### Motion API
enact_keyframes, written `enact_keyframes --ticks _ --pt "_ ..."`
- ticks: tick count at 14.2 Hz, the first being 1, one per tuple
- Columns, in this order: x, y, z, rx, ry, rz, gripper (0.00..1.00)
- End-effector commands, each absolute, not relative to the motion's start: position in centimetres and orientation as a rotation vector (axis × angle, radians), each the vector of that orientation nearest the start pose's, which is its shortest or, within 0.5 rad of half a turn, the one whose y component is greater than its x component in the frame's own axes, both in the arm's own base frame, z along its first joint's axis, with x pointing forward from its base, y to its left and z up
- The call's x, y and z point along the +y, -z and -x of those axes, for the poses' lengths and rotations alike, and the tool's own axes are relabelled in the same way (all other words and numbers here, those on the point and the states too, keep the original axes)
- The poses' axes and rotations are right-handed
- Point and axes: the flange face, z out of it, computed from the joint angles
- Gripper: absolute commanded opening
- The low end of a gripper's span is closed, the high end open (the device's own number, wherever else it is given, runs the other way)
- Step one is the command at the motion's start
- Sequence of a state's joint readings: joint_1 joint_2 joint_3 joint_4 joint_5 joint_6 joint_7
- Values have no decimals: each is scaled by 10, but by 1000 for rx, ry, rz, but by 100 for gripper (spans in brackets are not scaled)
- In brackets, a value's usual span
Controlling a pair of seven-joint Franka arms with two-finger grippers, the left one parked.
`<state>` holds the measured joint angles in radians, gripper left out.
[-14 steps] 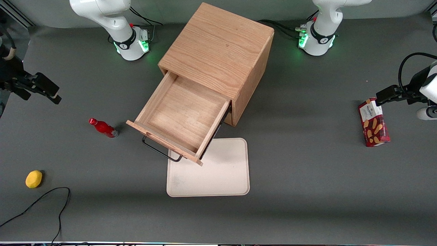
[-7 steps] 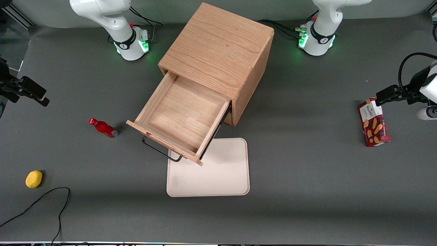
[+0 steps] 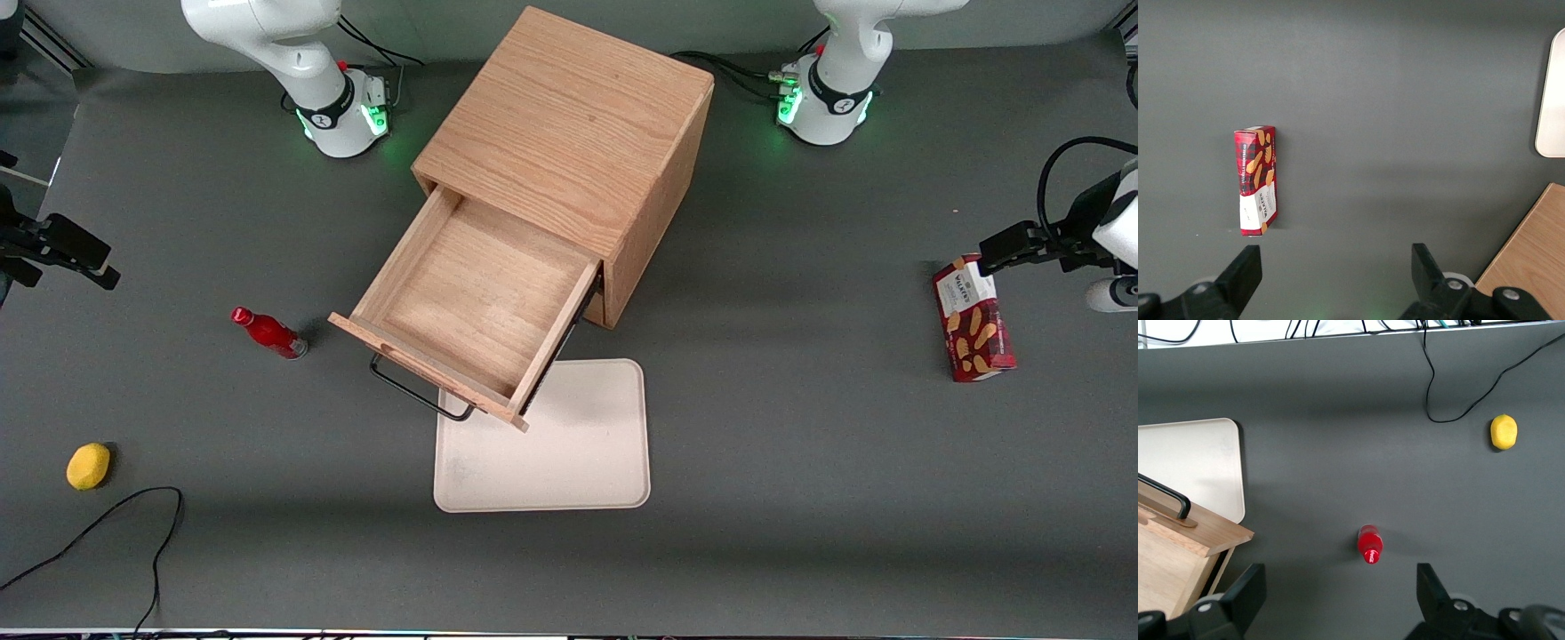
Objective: Open upper drawer
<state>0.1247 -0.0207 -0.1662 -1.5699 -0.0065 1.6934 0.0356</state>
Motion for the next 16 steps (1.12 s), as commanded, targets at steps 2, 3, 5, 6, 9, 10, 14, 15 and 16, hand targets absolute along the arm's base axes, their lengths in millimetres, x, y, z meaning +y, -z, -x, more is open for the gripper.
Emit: enact_keyframes --ticks 2,3,5,6,9,10,14,15,16 --pt "-24 -652 -559 78 254 3116 100" --pt "-23 -654 -559 73 261 3116 100" --pt "-14 -661 -557 56 275 3114 100" --pt "-10 -660 -556 54 263 3114 100" --pt "-11 -650 -557 37 232 3119 100" --pt "-10 -648 -559 32 225 3120 100" --pt "-18 -650 -560 59 233 3121 100" --pt "-17 -649 -560 54 219 3122 100" --pt "-17 -647 -558 54 192 3124 100"
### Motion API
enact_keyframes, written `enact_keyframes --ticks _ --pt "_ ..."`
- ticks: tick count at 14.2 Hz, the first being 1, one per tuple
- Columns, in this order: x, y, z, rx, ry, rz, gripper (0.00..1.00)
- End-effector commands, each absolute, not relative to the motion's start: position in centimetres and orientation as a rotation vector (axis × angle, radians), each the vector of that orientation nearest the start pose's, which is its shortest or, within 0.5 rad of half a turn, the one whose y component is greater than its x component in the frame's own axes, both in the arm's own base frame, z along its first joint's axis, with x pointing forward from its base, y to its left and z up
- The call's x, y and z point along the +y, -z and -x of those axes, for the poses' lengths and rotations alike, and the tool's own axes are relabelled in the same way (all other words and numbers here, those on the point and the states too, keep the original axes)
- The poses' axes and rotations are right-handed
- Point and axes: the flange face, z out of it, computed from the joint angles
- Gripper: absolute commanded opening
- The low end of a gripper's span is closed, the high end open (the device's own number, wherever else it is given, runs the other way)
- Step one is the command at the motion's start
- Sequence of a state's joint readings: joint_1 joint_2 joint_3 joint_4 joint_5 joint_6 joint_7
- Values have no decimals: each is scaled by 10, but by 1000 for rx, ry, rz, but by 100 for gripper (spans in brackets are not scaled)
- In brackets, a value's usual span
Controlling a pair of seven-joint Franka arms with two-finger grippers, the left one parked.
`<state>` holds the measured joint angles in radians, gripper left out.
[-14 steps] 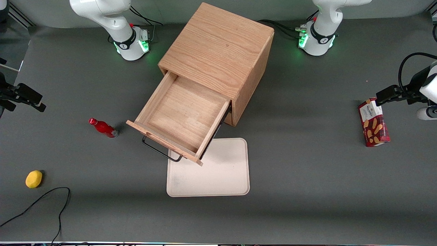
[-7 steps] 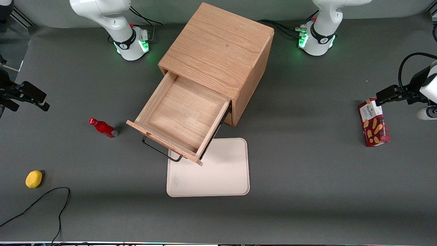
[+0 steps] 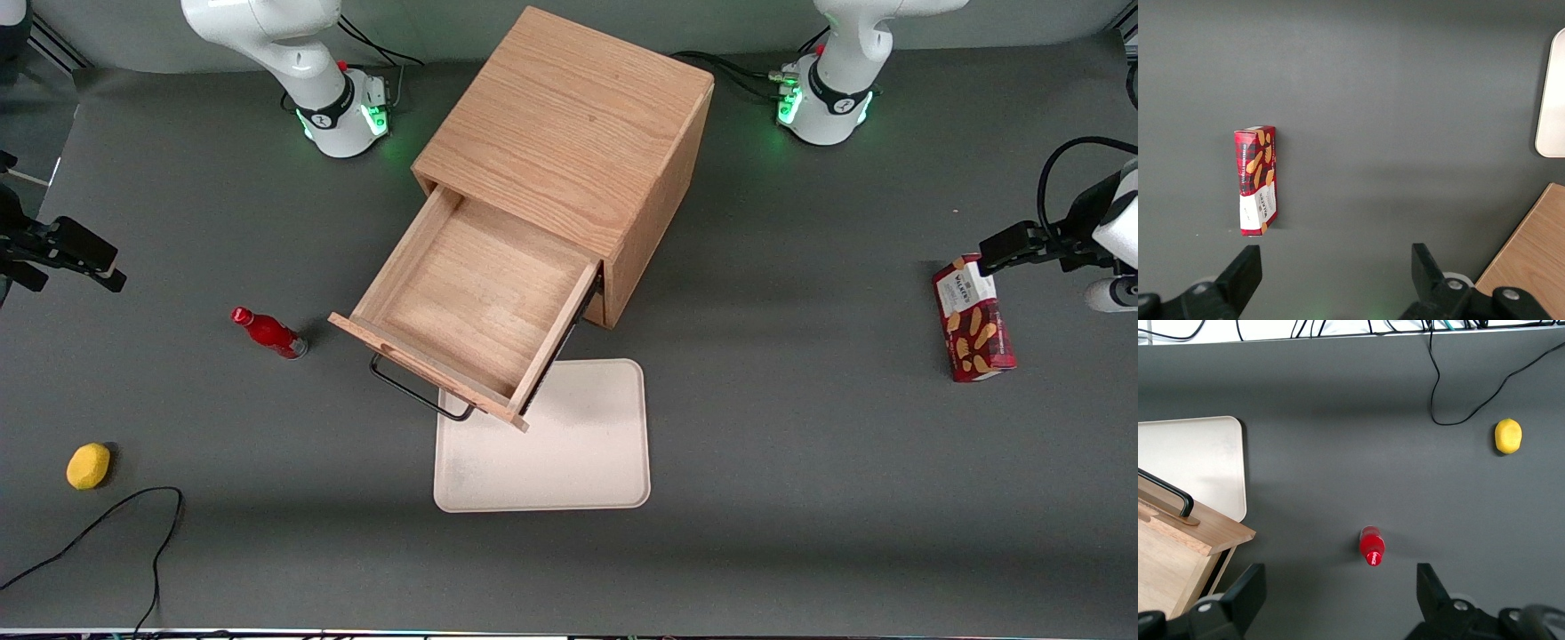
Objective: Open upper drawer
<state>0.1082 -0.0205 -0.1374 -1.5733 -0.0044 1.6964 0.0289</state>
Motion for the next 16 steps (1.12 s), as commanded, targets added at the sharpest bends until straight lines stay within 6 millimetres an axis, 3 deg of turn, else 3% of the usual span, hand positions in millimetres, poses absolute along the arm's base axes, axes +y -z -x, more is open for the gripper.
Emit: enact_keyframes --ticks 1,7,10,16 --pt "-15 -646 -558 49 182 3124 100" --pt "-12 -646 -557 56 175 3123 100" --pt "-10 -638 -547 40 29 3128 100" --pt "-11 -639 -547 -36 34 3138 100"
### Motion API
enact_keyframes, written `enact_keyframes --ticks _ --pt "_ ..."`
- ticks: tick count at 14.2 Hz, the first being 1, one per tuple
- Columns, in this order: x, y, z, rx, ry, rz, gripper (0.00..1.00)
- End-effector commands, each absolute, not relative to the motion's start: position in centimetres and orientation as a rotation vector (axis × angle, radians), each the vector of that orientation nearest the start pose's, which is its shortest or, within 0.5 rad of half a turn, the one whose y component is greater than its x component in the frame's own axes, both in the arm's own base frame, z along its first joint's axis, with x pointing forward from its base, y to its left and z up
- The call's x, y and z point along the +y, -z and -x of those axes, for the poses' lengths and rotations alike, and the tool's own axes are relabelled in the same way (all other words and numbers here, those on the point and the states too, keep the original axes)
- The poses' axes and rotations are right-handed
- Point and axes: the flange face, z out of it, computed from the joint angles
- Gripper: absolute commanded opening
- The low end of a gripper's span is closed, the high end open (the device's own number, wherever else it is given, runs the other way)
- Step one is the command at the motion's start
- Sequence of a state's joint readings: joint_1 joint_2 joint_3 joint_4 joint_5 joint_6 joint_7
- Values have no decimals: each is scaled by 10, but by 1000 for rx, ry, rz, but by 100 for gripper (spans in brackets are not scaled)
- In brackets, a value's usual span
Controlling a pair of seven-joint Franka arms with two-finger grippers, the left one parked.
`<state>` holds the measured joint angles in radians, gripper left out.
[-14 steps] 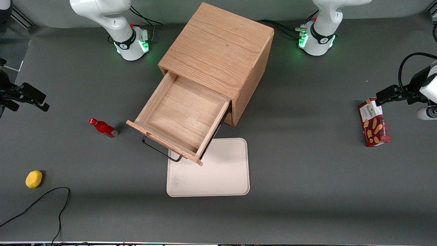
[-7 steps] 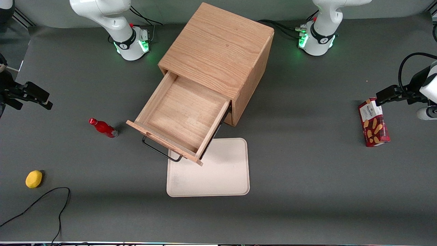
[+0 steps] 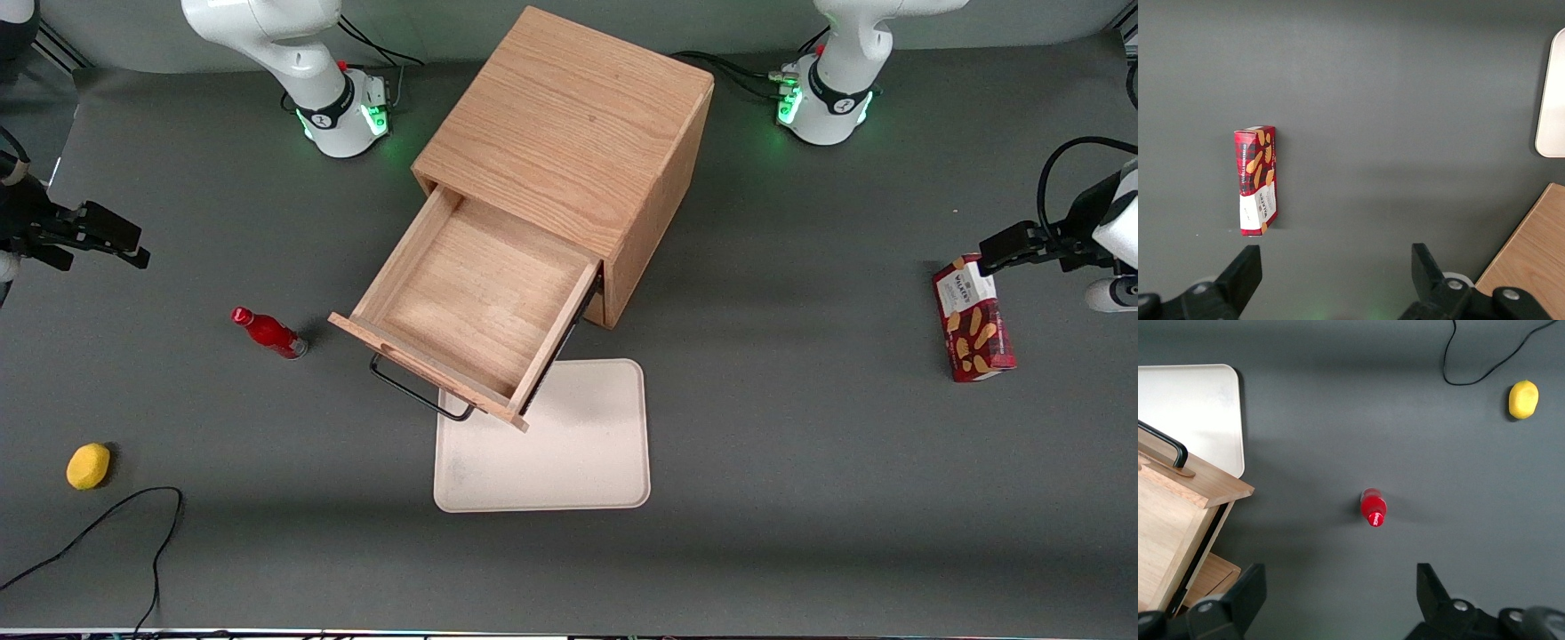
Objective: Open upper drawer
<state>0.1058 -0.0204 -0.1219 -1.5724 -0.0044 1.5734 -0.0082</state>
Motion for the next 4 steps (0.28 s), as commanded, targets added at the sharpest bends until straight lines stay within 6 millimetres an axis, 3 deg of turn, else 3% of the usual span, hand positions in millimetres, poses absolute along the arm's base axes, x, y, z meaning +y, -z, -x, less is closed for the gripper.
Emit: enact_keyframes --ticks 1,4 --pt "-11 -639 -546 -34 34 3138 100" --pt "-8 -638 -547 -39 29 3138 100"
